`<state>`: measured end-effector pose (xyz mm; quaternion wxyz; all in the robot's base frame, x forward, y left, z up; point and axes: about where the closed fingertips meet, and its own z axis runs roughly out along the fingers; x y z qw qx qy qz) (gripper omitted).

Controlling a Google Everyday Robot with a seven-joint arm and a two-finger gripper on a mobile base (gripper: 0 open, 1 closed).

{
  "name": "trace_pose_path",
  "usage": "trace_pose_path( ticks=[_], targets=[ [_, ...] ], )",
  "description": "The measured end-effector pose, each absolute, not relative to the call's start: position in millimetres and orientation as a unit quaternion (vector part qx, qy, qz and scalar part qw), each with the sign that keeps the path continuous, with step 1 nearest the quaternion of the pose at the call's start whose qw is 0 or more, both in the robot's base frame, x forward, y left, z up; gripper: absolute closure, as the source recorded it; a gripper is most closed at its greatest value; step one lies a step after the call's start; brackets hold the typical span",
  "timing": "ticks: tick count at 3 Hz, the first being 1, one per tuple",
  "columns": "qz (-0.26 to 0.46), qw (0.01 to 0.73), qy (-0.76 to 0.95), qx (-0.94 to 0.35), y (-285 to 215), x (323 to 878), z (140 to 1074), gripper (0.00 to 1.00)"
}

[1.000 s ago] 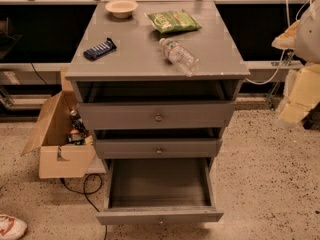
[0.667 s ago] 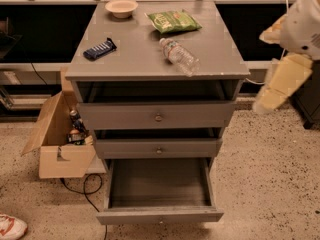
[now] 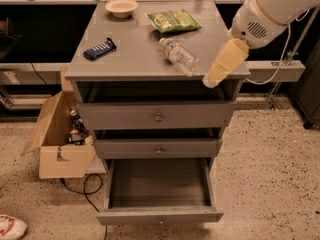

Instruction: Place water bottle into bottom drawer

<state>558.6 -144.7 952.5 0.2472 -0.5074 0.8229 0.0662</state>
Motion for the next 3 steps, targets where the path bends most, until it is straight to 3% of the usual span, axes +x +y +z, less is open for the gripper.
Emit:
trace_pose_path(
  ticks=[3],
  targets=[
    [0.054, 0.293, 0.863, -0.408, -111, 639, 929, 0.00]
  ],
)
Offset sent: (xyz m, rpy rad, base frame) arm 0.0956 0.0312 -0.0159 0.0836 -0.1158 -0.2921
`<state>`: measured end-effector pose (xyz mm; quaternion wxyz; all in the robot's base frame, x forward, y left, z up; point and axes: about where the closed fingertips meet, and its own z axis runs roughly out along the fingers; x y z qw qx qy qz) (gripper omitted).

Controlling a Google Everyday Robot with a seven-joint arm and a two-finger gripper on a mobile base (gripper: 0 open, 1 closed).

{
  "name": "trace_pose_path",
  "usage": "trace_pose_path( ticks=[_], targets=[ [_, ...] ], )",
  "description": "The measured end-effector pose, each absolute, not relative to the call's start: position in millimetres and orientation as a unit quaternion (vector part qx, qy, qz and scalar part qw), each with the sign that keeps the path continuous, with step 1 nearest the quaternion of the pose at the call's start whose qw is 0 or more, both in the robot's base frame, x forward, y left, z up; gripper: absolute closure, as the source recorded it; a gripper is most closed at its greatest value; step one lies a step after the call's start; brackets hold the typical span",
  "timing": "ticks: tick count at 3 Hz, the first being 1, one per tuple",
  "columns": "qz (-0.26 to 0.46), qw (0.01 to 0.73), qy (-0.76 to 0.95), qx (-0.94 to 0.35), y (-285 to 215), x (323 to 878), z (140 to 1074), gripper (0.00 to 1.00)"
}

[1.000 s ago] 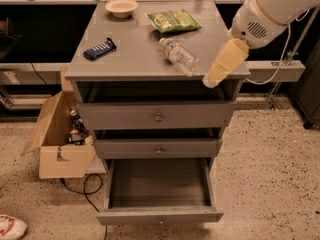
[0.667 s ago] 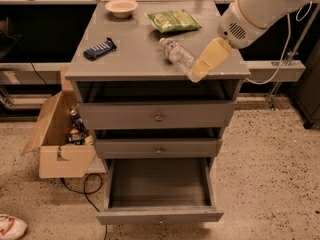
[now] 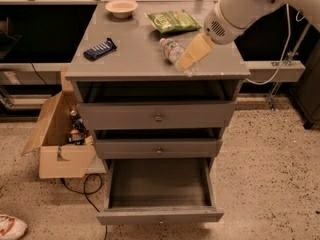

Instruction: Place water bottle into bottom drawer

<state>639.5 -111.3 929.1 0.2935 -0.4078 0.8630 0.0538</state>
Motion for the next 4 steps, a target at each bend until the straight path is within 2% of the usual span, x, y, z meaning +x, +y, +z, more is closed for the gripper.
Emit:
trace_pose_path(
  ticks=[4],
  targets=[
    [0.073, 0.305, 0.877, -0.365, -100, 704, 891, 0.00]
  ],
)
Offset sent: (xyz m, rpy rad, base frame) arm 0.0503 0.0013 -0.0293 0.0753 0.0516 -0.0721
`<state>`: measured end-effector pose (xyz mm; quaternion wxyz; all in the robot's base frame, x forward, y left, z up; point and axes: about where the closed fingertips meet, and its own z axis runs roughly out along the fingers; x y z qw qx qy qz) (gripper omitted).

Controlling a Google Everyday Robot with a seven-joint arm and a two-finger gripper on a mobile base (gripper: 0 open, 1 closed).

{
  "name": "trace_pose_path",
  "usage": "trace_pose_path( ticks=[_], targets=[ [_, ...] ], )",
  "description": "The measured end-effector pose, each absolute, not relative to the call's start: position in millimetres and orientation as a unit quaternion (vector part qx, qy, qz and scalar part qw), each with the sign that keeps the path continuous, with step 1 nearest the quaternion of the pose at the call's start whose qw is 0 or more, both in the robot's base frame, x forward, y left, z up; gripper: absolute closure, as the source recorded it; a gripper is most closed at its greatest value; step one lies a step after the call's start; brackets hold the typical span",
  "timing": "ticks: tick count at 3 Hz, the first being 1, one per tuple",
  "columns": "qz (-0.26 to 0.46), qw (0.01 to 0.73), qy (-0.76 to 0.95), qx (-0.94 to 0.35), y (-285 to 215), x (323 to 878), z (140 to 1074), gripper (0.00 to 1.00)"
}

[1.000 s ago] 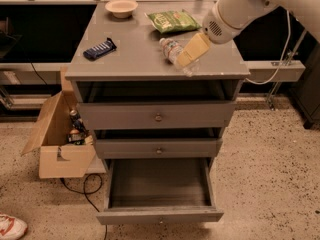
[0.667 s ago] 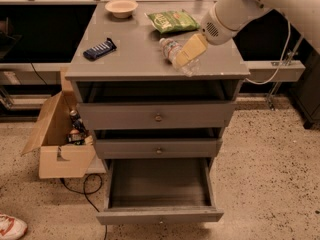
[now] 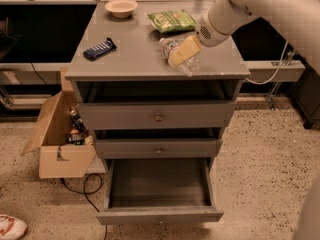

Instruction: Place water bottle into bottom drawer

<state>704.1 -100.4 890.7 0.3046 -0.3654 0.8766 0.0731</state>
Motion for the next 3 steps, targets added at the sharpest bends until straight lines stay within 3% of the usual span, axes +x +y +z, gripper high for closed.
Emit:
trace_pose_path(
  ticks=[3],
  targets=[
    [0.082, 0.297, 0.889, -0.340, -81, 754, 851, 0.00]
  ],
)
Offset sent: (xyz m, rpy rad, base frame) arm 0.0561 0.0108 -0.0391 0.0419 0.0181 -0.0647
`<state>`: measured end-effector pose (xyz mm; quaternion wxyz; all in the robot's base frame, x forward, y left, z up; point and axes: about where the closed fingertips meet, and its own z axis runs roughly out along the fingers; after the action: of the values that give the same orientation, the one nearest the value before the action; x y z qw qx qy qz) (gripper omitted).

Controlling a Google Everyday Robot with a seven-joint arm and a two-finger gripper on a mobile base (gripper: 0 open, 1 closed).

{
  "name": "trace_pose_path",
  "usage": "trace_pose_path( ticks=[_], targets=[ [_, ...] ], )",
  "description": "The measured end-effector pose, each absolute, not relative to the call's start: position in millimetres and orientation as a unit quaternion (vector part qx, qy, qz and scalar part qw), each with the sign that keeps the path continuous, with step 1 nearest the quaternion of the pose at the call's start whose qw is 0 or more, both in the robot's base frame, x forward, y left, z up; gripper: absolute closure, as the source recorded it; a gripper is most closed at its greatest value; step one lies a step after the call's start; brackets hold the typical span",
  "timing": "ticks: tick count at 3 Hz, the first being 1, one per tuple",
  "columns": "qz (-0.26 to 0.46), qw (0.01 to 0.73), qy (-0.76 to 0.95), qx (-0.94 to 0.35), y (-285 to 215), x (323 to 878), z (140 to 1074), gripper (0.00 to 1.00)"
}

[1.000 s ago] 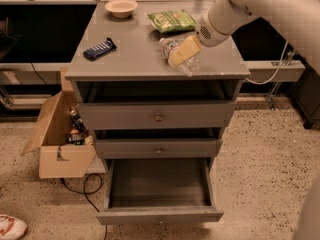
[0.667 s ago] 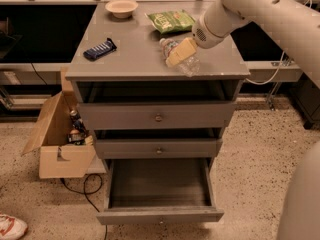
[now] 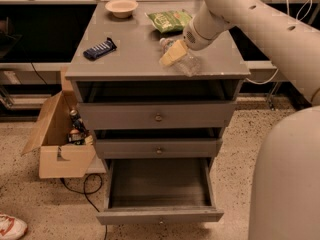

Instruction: Place water bottle into bottom drawer

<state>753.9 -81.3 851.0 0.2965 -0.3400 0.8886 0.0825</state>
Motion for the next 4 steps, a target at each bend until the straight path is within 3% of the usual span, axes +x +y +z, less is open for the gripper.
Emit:
trace_pose_path(
  ticks=[1, 4],
  targets=[
    [0.083, 0.291, 0.891, -0.339, -75, 759, 846, 0.00],
    [0.116, 0.310, 0.864, -0.379, -62, 733, 852, 0.73]
  ],
)
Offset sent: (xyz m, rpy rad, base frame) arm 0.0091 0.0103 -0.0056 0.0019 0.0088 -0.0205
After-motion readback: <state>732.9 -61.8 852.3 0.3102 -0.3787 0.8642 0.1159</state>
